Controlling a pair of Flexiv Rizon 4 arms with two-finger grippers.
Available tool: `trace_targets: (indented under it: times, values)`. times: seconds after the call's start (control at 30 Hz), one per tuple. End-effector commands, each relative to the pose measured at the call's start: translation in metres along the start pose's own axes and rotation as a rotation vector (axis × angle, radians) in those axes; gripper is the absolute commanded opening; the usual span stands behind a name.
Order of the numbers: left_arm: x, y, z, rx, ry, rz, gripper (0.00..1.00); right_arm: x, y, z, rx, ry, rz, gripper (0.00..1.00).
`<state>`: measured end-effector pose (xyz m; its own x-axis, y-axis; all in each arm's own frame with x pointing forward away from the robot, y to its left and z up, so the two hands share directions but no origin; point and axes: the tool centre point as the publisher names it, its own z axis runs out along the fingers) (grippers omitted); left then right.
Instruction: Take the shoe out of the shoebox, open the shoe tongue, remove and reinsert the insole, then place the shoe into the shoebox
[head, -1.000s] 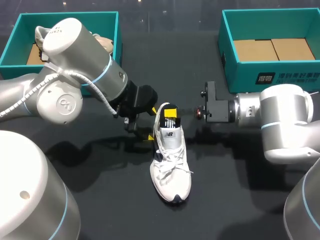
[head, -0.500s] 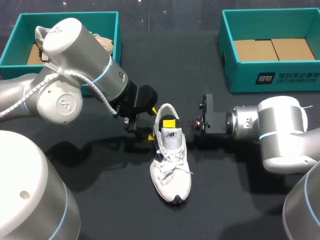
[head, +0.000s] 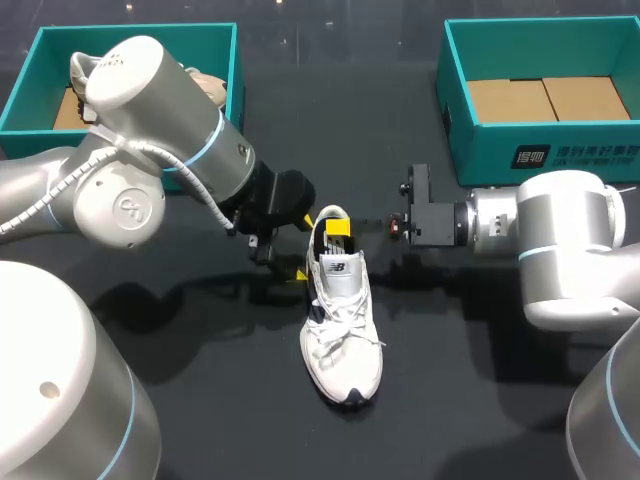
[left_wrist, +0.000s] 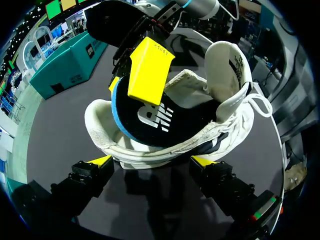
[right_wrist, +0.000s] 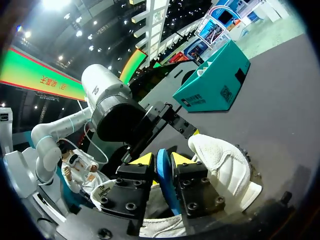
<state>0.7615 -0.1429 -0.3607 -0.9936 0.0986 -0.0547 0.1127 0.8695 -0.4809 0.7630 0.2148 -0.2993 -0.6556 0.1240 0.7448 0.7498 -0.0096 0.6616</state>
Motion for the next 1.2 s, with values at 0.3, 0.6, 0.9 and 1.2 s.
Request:
trace_targets:
  times: [0.3, 0.6, 0.9, 1.2]
  values:
    - [0.0, 0.0, 0.0, 0.0, -0.001, 0.001, 1.0, -0.009, -0.028, 0.003, 0.013, -0.022, 0.097, 0.0]
    - [0.0, 0.0, 0.0, 0.0, -0.001, 0.001, 1.0, 0.007, -0.006, -0.003, 0.03, -0.077, 0.018, 0.53]
    - [0.002, 0.001, -0.006, 0.007, -0.002, 0.018, 1.0, 0.012, 0.011, -0.012, 0.092, -0.134, -0.005, 0.85]
    - [0.003, 0.001, -0.026, 0.019, -0.017, 0.037, 1.0, 0.013, 0.02, -0.028, 0.154, -0.2, 0.014, 0.84]
